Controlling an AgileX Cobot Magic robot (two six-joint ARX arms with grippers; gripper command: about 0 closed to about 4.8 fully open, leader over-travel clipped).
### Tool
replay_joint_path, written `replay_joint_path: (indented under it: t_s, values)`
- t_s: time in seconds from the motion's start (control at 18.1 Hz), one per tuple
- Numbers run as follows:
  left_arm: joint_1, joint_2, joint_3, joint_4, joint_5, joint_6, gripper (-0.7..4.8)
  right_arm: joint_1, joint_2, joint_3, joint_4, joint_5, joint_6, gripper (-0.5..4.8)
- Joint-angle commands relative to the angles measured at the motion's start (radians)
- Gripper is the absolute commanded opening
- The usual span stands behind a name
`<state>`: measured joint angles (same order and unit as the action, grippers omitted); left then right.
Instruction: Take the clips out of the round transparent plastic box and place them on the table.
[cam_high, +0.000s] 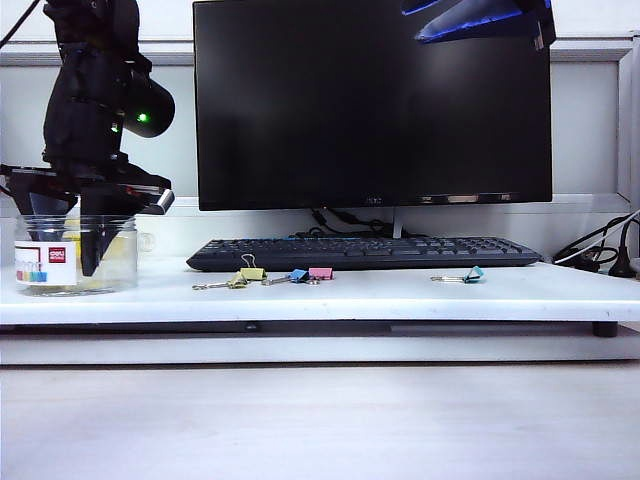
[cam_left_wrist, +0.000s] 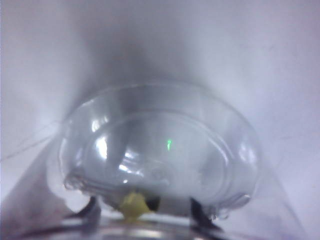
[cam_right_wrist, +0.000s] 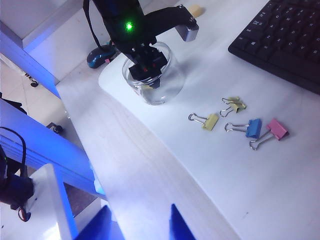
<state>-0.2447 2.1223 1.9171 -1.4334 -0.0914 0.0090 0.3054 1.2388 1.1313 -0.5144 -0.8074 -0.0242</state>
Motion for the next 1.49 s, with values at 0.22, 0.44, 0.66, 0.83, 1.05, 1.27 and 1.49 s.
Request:
replay_joint_path:
  t_s: [0.22,0.44,0.66,0.83,1.05,1.27,1.49]
  values:
    - [-0.002,0.024,-0.003,-0.004,-0.026,-0.006,1.21,0.000,-0.003,0.003,0.014,-0.006,-0.003,1.52]
    - [-0.002,0.024,-0.002,0.003,-0.048,0.000,1.20,0.000,-0.003,0.003,0.013,-0.006,-0.003,1.52]
    - [-0.002,0.024,-0.002,0.040,-0.063,0.010,0.73,0.000,-0.003,0.003,0.009,-0.006,-0.002,1.52]
    - [-0.002,0.024,-0.002,0.070,-0.063,0.010,0.47,0.000,-0.003,0.003,0.004,-0.006,-0.003,1.52]
    - [-0.002,0.023,0.013,0.060,-0.064,0.009,0.48,0.000,-0.003,0.003,-0.002,-0.006,-0.003,1.52]
    - [-0.002,0.019,0.141,-0.003,-0.065,-0.015,0.57,0.000,-0.003,0.003,-0.005,-0.006,-0.003,1.52]
    - [-0.002,0.017,0.182,-0.010,0.001,-0.064,0.77,0.000,-0.003,0.003,-0.005,-0.006,-0.003,1.52]
